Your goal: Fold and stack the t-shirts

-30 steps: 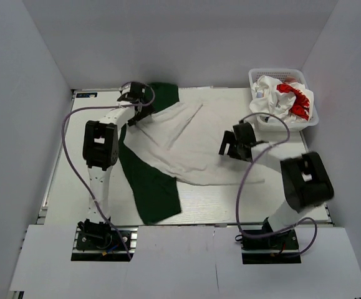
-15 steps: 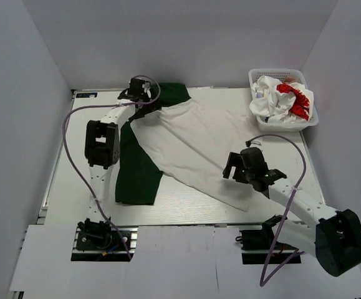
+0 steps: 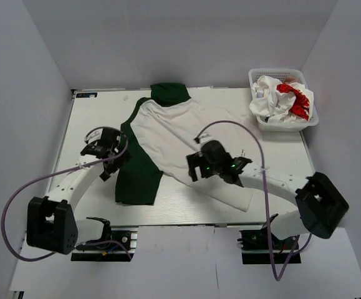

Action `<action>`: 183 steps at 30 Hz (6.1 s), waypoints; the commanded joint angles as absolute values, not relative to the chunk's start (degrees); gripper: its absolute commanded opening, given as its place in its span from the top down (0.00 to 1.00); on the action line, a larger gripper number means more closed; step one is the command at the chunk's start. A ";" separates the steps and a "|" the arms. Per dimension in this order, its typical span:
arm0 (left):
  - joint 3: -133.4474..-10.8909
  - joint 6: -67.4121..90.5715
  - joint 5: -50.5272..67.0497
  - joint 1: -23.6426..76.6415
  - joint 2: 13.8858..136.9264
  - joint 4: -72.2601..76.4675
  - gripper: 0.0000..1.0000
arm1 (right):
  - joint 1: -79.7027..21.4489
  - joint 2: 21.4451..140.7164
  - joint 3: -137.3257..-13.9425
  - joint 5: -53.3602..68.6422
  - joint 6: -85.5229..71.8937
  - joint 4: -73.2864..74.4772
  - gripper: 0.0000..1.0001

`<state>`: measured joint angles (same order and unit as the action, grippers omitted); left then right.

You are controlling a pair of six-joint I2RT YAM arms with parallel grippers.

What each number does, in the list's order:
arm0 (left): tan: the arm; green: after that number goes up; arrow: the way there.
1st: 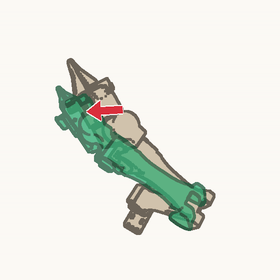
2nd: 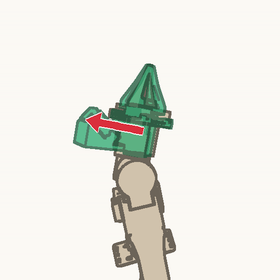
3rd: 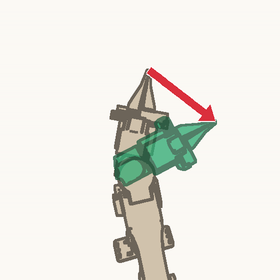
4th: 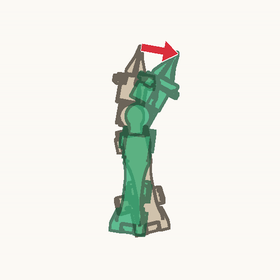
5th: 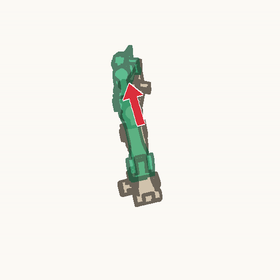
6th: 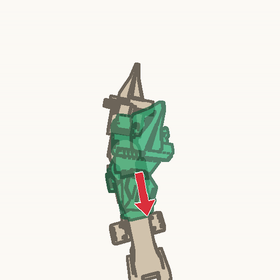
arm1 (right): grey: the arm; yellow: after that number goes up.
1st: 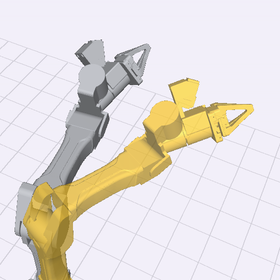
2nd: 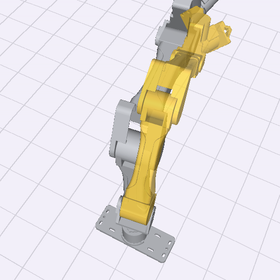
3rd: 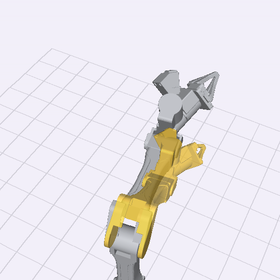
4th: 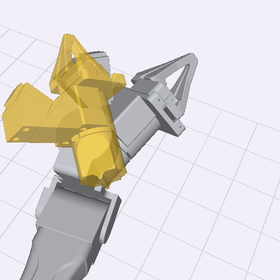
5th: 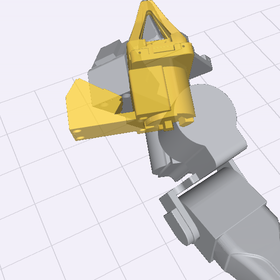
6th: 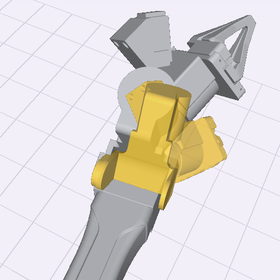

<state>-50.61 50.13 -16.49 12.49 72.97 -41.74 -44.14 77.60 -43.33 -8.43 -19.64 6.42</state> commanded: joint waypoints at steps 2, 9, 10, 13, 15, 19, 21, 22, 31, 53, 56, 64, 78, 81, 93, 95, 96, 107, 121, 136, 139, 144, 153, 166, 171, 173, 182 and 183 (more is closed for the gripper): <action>-46.59 61.25 -24.25 12.57 65.23 -51.06 0.00 | -59.01 82.86 -49.99 -11.42 -7.22 0.81 0.10; -44.82 63.36 -28.30 12.57 57.75 -53.34 0.00 | -71.52 101.03 -65.28 -9.57 2.72 -0.09 0.16; -44.82 63.37 -28.30 12.57 57.74 -53.96 0.00 | -72.85 102.38 -67.74 -9.93 2.90 -0.09 0.16; -44.82 63.37 -27.69 12.57 56.43 -52.40 0.00 | -74.87 107.39 -70.13 -9.85 3.43 -0.09 0.23; -42.37 63.37 -26.46 12.57 55.55 -51.16 0.00 | -75.32 108.89 -69.87 -8.71 2.12 -0.70 0.32; -41.31 62.84 -26.46 12.57 54.76 -51.33 0.00 | -75.32 111.35 -68.55 -10.19 0.35 -2.29 0.40; -41.31 62.84 -26.46 12.57 54.15 -51.33 0.00 | -75.32 111.71 -68.82 -12.03 0.35 -1.94 0.40; -41.31 62.84 -26.46 12.57 54.14 -51.33 0.00 | -75.24 112.23 -68.73 -12.13 0.35 -2.02 0.42; -40.52 62.84 -26.46 12.57 53.00 -50.19 0.00 | -75.06 111.71 -67.15 -14.33 -2.11 -2.55 1.00; -39.46 58.01 -21.62 12.57 59.76 -45.62 0.00 | -66.80 83.06 -48.25 -6.67 -22.23 10.54 0.51; -39.46 57.30 -20.21 12.57 62.75 -44.03 0.00 | -66.19 81.22 -47.99 -10.28 -21.89 11.60 0.37; -44.90 54.23 -18.46 13.71 72.31 -38.50 0.00 | -59.79 74.89 -44.48 -24.87 -26.71 13.09 0.12; -58.61 51.06 -15.11 12.48 95.44 -31.99 0.00 | -35.34 82.16 -42.01 -18.64 -28.92 8.89 0.10; -62.84 51.06 -16.16 12.48 100.71 -34.01 0.00 | -31.82 86.56 -43.68 -15.74 -27.51 8.18 0.10; -77.33 47.73 -15.21 6.24 114.16 -38.85 0.00 | -22.06 103.97 -59.67 -14.33 -21.19 5.36 0.10; -80.05 46.85 -15.73 5.71 115.31 -39.54 0.00 | -21.19 106.60 -63.69 -13.80 -19.17 4.66 0.10; -82.85 46.06 -16.52 5.71 115.92 -40.33 0.00 | -21.18 107.66 -64.85 -13.10 -17.86 4.40 0.10; -72.09 46.49 -12.58 7.47 97.05 -43.76 0.00 | -21.88 97.13 -65.77 -3.08 -15.64 5.01 0.10; -35.08 49.21 8.00 11.42 69.02 -47.28 0.00 | -21.36 75.59 -48.35 -19.40 -32.51 9.05 0.10; -33.66 48.60 5.89 13.71 75.85 -43.32 0.77 | -19.51 67.51 -37.02 -18.37 -37.09 16.78 0.10; -35.68 47.99 5.81 14.23 76.38 -49.55 1.00 | -19.34 66.19 -36.12 -17.49 -38.14 20.29 0.10; -33.84 47.20 12.29 15.46 70.06 -54.57 1.00 | -18.72 65.57 -33.23 -18.55 -39.81 26.89 0.10; -31.99 44.83 17.58 17.84 66.36 -61.61 1.00 | -16.79 66.09 -29.71 -16.61 -41.66 26.02 0.15; -37.52 41.92 23.99 19.42 67.58 -56.52 1.00 | -16.00 63.54 -28.38 -14.14 -40.87 25.92 0.79; -45.07 40.61 22.85 19.42 69.35 -49.94 1.00 | -15.91 64.07 -30.32 -14.86 -39.81 26.81 0.94; -45.87 40.61 23.99 19.42 70.48 -44.33 1.00 | -16.00 64.68 -31.63 -14.85 -39.11 26.54 0.96; -59.14 39.37 18.65 18.19 80.67 -40.09 1.00 | -15.91 69.60 -42.34 -14.41 -36.57 26.37 1.00; -60.46 39.37 18.63 18.19 81.55 -38.25 1.00 | -15.91 70.31 -42.97 -14.33 -36.13 26.11 1.00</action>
